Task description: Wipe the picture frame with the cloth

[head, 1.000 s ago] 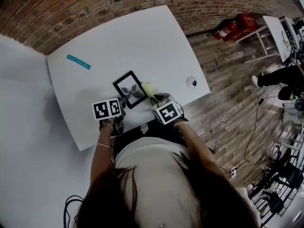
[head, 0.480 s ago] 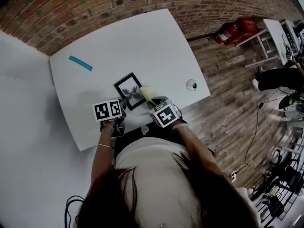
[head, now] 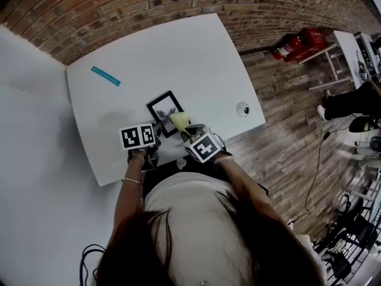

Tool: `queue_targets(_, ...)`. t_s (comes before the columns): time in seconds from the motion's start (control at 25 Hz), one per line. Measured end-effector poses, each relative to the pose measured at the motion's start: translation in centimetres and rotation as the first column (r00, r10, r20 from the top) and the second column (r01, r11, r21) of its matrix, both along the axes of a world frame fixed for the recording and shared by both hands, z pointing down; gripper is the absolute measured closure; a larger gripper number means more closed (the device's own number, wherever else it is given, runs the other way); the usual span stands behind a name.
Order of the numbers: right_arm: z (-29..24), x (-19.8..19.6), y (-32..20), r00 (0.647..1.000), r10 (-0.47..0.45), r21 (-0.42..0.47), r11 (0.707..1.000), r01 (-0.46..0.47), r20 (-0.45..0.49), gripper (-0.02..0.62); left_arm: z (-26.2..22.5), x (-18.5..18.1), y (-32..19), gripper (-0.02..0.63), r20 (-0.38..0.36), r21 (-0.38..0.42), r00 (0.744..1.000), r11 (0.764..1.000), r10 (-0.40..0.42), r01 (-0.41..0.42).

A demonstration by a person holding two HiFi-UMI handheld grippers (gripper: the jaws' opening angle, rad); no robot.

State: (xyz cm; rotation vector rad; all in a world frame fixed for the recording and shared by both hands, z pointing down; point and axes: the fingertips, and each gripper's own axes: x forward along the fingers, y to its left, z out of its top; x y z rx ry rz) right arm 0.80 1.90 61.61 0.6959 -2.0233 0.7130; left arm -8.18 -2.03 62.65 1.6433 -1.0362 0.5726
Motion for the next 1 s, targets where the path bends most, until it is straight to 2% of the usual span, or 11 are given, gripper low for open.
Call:
queue_targets(0.24,-0.1,-2.0,0.5,0.998,-0.068,-0.007,0.998,0.068,0.013,0.551,-0.1,0.0,0.0,0.488,-0.011,-0.002,1.000,1.000,0.004,-0.004)
queue_targets(0.48,0.0,-4.0,0.7,0.995,-0.091,-0.008,0.996,0.091,0.031,0.551,-0.1,0.0,-0.1,0.495,-0.040,-0.015,0.999,1.000,0.010,-0.011)
queue_targets(0.8,0.0,-5.2,1.1,0.997,-0.040,-0.059,0.997,0.044,0.064,0.552,0.0,-0.1,-0.1,0.497,-0.060,-0.024,0.998,0.999,0.026,-0.027)
queue_targets(1.0,-0.4,-6.1,1.5,0.994,-0.042,-0.081,0.995,0.050,0.098,0.551,-0.2,0.2,0.1,0.503,-0.075,-0.033,0.997,0.999,0.035,-0.037)
